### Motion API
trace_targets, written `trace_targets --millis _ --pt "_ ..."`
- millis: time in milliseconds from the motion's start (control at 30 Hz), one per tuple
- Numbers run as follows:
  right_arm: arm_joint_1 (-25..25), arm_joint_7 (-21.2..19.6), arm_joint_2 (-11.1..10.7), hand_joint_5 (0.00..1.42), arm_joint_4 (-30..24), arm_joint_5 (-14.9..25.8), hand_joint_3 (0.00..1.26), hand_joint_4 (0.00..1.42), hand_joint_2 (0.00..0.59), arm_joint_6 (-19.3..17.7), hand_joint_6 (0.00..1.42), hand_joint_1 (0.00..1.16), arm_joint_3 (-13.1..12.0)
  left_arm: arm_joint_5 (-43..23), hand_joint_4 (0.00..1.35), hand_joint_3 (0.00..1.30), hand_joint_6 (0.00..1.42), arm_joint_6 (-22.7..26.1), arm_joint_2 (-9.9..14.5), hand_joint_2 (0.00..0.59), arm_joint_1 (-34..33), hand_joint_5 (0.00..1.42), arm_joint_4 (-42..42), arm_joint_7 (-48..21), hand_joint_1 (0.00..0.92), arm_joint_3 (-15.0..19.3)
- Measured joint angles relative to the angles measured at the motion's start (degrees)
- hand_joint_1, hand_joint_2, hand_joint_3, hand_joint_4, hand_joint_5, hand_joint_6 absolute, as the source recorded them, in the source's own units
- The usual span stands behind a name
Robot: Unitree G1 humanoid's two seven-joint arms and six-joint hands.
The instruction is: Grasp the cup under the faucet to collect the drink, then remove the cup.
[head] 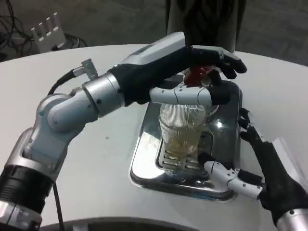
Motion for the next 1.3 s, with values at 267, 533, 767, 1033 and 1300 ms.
trace_targets --millis 267,533,767,1033,1300 --pt "-4.1 -3.0 -0.3 0.08 5.8 2.1 0.01 0.04 0.205 0.0 0.00 0.63 0.5 0.1 0.33 0.35 0.43 0.2 0.4 0.098 0.0 0.41 -0.7 0.0 0.000 -0.4" --pt "-8.5 -5.6 -0.3 0.09 9.3 3.8 0.00 0.05 0.196 -0.1 0.00 0.65 1.1 0.1 0.33 0.35 0.41 0.7 0.5 0.100 0.0 0.41 -1.4 0.0 0.000 -0.8" --pt "-9.4 -7.0 -0.5 0.08 10.7 4.0 0.01 0.05 0.195 -0.6 0.00 0.65 3.4 0.1 0.33 0.36 0.41 1.2 1.0 0.101 0.0 0.41 -2.0 -0.1 0.000 -0.9" --pt "-10.9 -9.2 -0.1 0.08 12.7 3.8 0.02 0.05 0.195 -0.8 0.00 0.65 5.5 0.1 0.33 0.36 0.41 1.6 1.6 0.101 0.2 0.41 -3.0 -0.2 0.000 -0.9" --pt "-12.7 -11.3 1.1 0.07 15.7 3.8 0.02 0.05 0.195 -0.8 0.00 0.65 6.5 0.0 0.33 0.36 0.41 1.7 2.6 0.101 0.2 0.41 -3.5 -0.6 0.000 -0.9"
